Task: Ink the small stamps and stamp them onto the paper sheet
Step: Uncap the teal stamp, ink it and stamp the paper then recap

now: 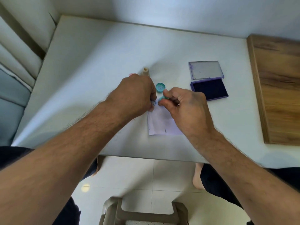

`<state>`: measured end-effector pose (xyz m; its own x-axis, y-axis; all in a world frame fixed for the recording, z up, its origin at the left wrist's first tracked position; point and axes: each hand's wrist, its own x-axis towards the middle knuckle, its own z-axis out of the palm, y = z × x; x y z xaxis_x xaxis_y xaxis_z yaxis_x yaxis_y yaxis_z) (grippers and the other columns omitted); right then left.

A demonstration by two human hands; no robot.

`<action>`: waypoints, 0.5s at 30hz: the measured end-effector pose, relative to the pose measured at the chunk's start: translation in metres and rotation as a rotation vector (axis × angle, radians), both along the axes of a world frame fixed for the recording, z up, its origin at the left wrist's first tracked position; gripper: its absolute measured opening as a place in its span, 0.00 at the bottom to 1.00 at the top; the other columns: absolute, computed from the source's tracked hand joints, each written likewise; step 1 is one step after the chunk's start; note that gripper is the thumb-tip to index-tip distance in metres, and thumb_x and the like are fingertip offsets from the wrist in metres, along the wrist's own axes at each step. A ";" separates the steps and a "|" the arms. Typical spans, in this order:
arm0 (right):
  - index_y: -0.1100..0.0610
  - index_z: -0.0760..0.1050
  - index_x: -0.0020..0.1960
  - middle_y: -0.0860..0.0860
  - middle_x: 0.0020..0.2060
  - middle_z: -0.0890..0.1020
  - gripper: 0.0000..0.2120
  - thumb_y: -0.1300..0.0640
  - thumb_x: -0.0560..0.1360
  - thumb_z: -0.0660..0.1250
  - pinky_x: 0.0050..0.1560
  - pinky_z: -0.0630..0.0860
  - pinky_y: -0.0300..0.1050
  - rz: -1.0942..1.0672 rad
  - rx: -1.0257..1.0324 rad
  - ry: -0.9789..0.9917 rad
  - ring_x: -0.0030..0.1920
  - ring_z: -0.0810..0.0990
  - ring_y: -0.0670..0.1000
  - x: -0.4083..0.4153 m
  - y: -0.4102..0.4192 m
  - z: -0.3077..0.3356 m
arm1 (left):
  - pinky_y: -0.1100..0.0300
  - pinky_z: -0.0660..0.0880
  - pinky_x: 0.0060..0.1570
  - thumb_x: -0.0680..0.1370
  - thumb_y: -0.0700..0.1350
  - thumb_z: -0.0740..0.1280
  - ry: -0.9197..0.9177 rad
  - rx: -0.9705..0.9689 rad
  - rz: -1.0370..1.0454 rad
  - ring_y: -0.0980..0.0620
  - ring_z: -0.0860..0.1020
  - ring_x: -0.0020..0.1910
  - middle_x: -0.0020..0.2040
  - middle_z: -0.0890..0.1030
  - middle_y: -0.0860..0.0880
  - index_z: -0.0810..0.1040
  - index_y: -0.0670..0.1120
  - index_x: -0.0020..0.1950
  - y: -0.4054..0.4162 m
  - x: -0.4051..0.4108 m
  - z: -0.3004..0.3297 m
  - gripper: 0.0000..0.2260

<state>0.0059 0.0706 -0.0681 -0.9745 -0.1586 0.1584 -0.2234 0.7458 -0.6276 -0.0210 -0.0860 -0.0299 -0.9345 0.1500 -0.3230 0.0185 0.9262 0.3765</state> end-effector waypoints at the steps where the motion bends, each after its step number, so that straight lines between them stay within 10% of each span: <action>1: 0.59 0.81 0.53 0.53 0.44 0.86 0.12 0.54 0.73 0.74 0.48 0.82 0.49 -0.012 0.006 0.000 0.42 0.84 0.51 0.001 -0.001 0.001 | 0.57 0.77 0.47 0.69 0.47 0.77 0.006 0.007 0.000 0.47 0.80 0.48 0.48 0.83 0.47 0.85 0.52 0.48 0.000 0.000 0.000 0.09; 6: 0.55 0.83 0.52 0.47 0.42 0.86 0.11 0.54 0.70 0.76 0.45 0.82 0.37 -0.218 -0.208 -0.111 0.39 0.84 0.42 0.002 -0.002 0.009 | 0.56 0.79 0.50 0.68 0.47 0.78 -0.012 0.038 0.035 0.51 0.81 0.45 0.45 0.85 0.50 0.86 0.51 0.48 -0.003 0.000 0.004 0.10; 15: 0.57 0.83 0.46 0.51 0.37 0.87 0.06 0.58 0.71 0.76 0.41 0.84 0.47 -0.509 -0.765 -0.459 0.36 0.86 0.52 -0.010 0.002 0.019 | 0.62 0.76 0.49 0.71 0.46 0.76 -0.002 0.141 0.134 0.54 0.81 0.46 0.46 0.85 0.53 0.86 0.52 0.50 -0.003 -0.006 0.011 0.09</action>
